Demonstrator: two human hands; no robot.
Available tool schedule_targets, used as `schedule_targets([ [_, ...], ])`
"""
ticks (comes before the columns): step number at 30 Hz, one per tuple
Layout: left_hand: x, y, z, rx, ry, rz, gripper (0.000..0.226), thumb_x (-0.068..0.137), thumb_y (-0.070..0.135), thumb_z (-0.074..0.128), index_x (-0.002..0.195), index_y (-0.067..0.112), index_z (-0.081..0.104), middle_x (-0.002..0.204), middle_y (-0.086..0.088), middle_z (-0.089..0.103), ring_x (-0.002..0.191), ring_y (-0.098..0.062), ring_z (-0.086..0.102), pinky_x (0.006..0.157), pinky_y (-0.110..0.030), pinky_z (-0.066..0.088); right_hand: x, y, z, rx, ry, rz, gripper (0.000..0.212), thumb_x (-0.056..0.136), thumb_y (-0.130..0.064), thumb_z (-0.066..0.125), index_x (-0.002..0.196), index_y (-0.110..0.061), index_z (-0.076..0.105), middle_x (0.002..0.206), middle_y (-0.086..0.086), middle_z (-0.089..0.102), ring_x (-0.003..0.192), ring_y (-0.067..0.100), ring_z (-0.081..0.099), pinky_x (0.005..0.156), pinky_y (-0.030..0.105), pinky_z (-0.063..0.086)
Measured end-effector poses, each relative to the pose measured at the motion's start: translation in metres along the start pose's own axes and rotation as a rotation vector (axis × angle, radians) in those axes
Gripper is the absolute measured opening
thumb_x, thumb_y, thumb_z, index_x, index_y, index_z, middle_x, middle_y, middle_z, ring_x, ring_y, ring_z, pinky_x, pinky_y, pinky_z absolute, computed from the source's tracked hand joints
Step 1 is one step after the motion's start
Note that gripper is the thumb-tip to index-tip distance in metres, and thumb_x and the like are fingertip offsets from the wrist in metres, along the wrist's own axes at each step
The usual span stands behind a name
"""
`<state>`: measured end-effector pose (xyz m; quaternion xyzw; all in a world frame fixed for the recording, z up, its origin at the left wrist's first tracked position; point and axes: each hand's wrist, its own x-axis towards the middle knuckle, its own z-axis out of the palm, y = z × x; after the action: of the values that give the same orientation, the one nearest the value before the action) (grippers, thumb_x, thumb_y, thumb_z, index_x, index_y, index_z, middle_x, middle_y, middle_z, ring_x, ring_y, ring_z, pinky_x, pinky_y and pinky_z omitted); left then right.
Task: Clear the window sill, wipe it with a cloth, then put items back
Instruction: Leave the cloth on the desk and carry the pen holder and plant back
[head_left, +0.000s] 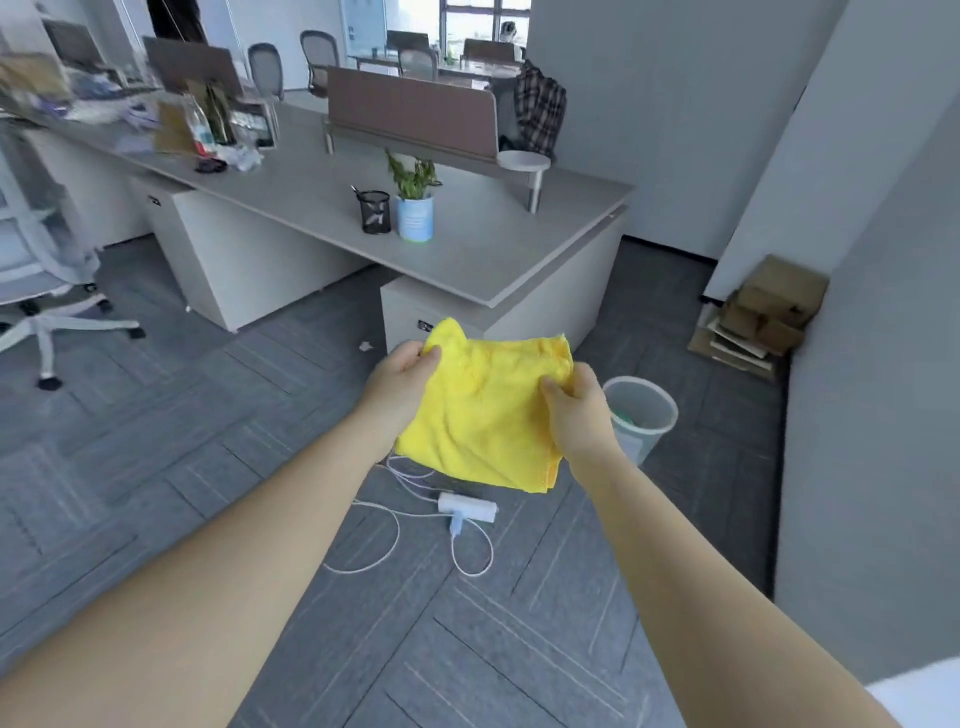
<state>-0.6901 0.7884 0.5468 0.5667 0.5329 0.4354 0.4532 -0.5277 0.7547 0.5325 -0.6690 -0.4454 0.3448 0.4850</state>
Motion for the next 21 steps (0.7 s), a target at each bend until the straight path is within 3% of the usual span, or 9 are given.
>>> schedule_targets([
  [4, 0.072, -0.006, -0.012, -0.006, -0.137, -0.002, 0.023, 0.088, 0.008, 0.046, 0.084, 0.031, 0.049, 0.085, 0.009, 0.054, 0.095, -0.021, 0.051, 0.086, -0.037, 0.042, 0.069, -0.011, 0.035, 0.024, 0.029, 0.064, 0.027, 0.096, -0.016, 0.039, 0.116, 0.002, 0.042, 0.095, 0.008, 0.045, 0.089, 0.022, 0.042, 0.088, 0.047, 0.043],
  [7, 0.134, -0.013, -0.01, 0.041, -0.177, 0.01, 0.028, 0.087, 0.003, 0.043, 0.102, 0.027, 0.045, 0.087, 0.01, 0.052, 0.095, -0.021, 0.05, 0.077, -0.033, 0.042, 0.131, -0.009, 0.054, 0.058, 0.034, 0.085, 0.016, 0.096, -0.016, 0.039, 0.105, -0.003, 0.043, 0.084, 0.003, 0.043, 0.086, 0.021, 0.041, 0.076, 0.038, 0.038],
  [10, 0.207, -0.021, 0.002, 0.086, -0.187, 0.003, 0.037, 0.088, 0.004, 0.04, 0.119, 0.023, 0.043, 0.1, 0.003, 0.053, 0.099, -0.02, 0.048, 0.083, -0.033, 0.04, 0.202, -0.003, 0.07, 0.093, 0.046, 0.116, 0.011, 0.096, -0.014, 0.039, 0.101, -0.005, 0.044, 0.083, 0.003, 0.042, 0.083, 0.02, 0.04, 0.069, 0.032, 0.037],
  [12, 0.256, -0.025, 0.012, 0.116, -0.198, -0.003, 0.041, 0.089, 0.004, 0.038, 0.126, 0.021, 0.039, 0.109, 0.0, 0.05, 0.101, -0.019, 0.047, 0.084, -0.03, 0.037, 0.249, 0.001, 0.08, 0.119, 0.044, 0.149, 0.011, 0.096, -0.011, 0.039, 0.085, -0.012, 0.041, 0.076, -0.001, 0.04, 0.074, 0.015, 0.04, 0.061, 0.028, 0.035],
  [15, 0.324, -0.032, 0.022, 0.175, -0.219, -0.025, 0.042, 0.09, 0.005, 0.036, 0.128, 0.021, 0.038, 0.111, 0.001, 0.048, 0.102, -0.018, 0.045, 0.086, -0.03, 0.036, 0.311, 0.007, 0.097, 0.128, 0.044, 0.218, 0.027, 0.095, -0.008, 0.038, 0.07, -0.02, 0.036, 0.074, -0.002, 0.038, 0.068, 0.012, 0.038, 0.068, 0.031, 0.035],
  [18, 0.381, -0.044, 0.027, 0.225, -0.239, -0.069, 0.042, 0.089, 0.005, 0.036, 0.128, 0.021, 0.038, 0.112, 0.0, 0.048, 0.103, -0.019, 0.045, 0.086, -0.03, 0.036, 0.362, 0.014, 0.113, 0.122, 0.042, 0.279, 0.028, 0.091, -0.004, 0.037, 0.069, -0.021, 0.036, 0.074, -0.001, 0.04, 0.076, 0.019, 0.04, 0.066, 0.031, 0.035],
  [21, 0.434, -0.061, 0.03, 0.262, -0.261, -0.094, 0.043, 0.088, 0.004, 0.036, 0.128, 0.021, 0.038, 0.119, -0.004, 0.05, 0.103, -0.019, 0.044, 0.087, -0.03, 0.035, 0.407, 0.02, 0.13, 0.093, 0.032, 0.321, 0.029, 0.088, 0.001, 0.035, 0.068, -0.021, 0.037, 0.072, 0.0, 0.039, 0.071, 0.019, 0.039, 0.063, 0.031, 0.035],
])
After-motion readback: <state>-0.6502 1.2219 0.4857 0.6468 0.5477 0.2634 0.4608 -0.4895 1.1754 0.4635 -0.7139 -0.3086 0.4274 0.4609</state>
